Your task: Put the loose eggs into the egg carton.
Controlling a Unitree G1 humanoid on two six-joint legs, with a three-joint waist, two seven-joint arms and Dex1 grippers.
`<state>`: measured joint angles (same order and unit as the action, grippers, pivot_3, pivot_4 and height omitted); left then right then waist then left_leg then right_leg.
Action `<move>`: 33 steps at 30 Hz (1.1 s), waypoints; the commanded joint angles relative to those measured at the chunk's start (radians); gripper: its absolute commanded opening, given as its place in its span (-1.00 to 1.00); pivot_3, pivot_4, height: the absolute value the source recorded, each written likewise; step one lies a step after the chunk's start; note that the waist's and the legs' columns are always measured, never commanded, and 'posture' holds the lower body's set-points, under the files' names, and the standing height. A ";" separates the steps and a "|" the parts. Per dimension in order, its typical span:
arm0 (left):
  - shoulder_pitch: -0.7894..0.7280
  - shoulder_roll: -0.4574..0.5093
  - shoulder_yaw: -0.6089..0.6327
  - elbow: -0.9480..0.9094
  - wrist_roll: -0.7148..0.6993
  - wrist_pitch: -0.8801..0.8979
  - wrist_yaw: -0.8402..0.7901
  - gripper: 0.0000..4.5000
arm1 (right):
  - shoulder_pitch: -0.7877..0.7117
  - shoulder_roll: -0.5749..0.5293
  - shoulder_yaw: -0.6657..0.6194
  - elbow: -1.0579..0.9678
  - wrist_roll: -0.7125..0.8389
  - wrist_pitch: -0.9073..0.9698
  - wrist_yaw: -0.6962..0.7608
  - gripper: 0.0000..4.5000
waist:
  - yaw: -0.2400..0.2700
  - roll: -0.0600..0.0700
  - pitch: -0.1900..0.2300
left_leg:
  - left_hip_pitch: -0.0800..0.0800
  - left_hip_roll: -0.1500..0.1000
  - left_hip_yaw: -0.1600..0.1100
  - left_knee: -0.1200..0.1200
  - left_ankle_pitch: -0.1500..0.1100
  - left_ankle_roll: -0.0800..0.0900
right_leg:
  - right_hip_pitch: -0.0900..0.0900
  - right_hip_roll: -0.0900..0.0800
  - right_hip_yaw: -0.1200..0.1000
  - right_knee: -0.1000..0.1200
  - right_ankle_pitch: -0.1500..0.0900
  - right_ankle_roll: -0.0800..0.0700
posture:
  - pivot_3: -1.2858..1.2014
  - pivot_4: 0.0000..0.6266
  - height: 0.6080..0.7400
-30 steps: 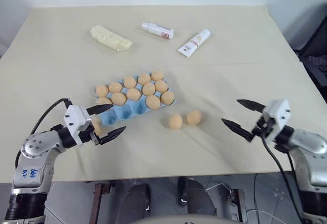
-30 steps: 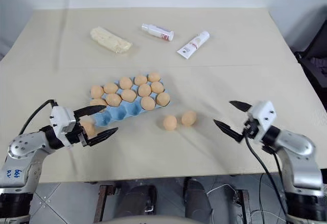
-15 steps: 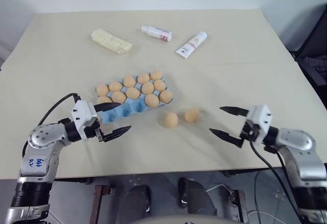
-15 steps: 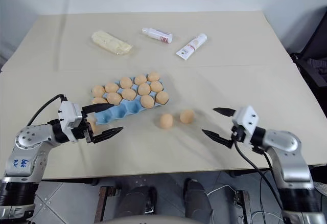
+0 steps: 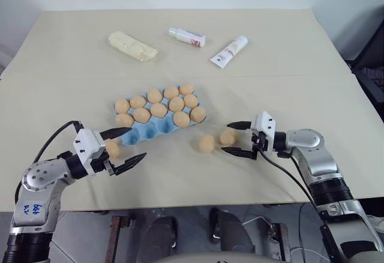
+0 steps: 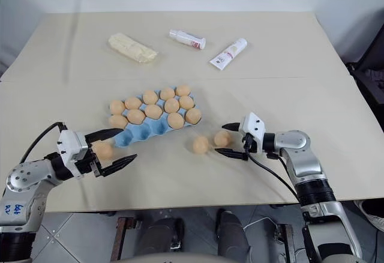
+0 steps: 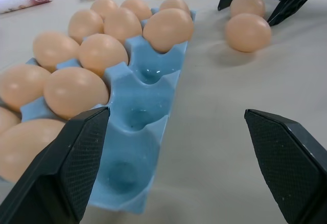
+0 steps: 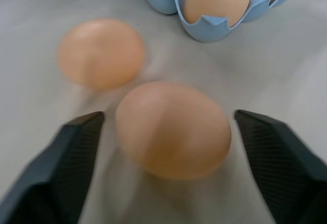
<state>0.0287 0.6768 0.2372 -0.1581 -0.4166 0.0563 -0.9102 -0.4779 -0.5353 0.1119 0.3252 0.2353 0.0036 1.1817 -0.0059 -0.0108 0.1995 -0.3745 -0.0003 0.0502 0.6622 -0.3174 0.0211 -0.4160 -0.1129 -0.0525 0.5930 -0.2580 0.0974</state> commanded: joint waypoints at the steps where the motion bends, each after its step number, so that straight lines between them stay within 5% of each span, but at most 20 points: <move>1: 0.021 -0.001 0.036 -0.049 -0.010 -0.010 0.016 1.00 | -0.017 -0.002 -0.009 -0.003 0.007 -0.025 0.017 0.26 | -0.001 0.000 0.000 | 0.000 0.000 0.000 0.000 0.000 0.000 | 0.000 0.000 0.000 0.000 0.000 0.000 | 0.03 -0.52 1.00; 4: 0.029 0.000 0.039 -0.052 -0.012 -0.010 0.023 1.00 | -0.012 -0.013 -0.014 -0.020 0.009 -0.022 0.024 0.01 | -0.001 0.000 0.000 | 0.000 0.000 0.000 0.000 0.000 0.000 | 0.000 0.000 0.000 0.000 0.000 0.000 | 0.03 -0.52 1.00; 11: 0.058 -0.021 0.108 -0.032 -0.022 -0.006 0.084 1.00 | -0.085 -0.021 -0.040 -0.183 0.114 0.138 0.043 0.00 | -0.009 0.001 0.000 | 0.000 0.001 0.001 0.000 -0.001 0.000 | 0.000 0.000 -0.002 0.000 0.000 0.000 | 0.03 -0.52 1.00; 18: 0.146 -0.054 0.159 -0.058 -0.019 -0.013 0.119 1.00 | -0.231 0.142 0.084 -0.245 0.082 0.299 -0.079 0.00 | -0.029 0.001 0.000 | 0.001 0.005 0.002 0.000 -0.002 0.000 | -0.002 0.000 -0.005 0.003 -0.001 -0.001 | 0.03 -0.52 1.00; 31: 0.262 -0.081 0.242 -0.107 -0.037 -0.012 0.155 1.00 | -0.393 0.423 0.203 0.006 -0.085 0.282 -0.268 0.00 | -0.028 0.000 0.000 | -0.012 0.003 0.004 0.001 0.001 -0.003 | -0.017 -0.001 -0.003 0.012 -0.001 -0.002 | 0.03 -0.52 1.00; 33: 0.265 -0.083 0.242 -0.112 -0.036 -0.009 0.159 1.00 | -0.391 0.439 0.211 0.022 -0.093 0.287 -0.270 0.31 | -0.029 0.000 0.000 | -0.013 0.003 0.005 0.001 0.001 -0.003 | -0.019 -0.001 -0.003 0.013 -0.001 -0.002 | 0.03 -0.52 1.00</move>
<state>0.2846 0.6006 0.4538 -0.2305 -0.4311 0.0538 -0.7576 -0.8507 -0.1074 0.3142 0.3580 0.1451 0.2911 0.9147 -0.0347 -0.0112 0.1991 -0.3875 0.0024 0.0551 0.6630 -0.3166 0.0184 -0.4347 -0.1142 -0.0558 0.6056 -0.2589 0.0957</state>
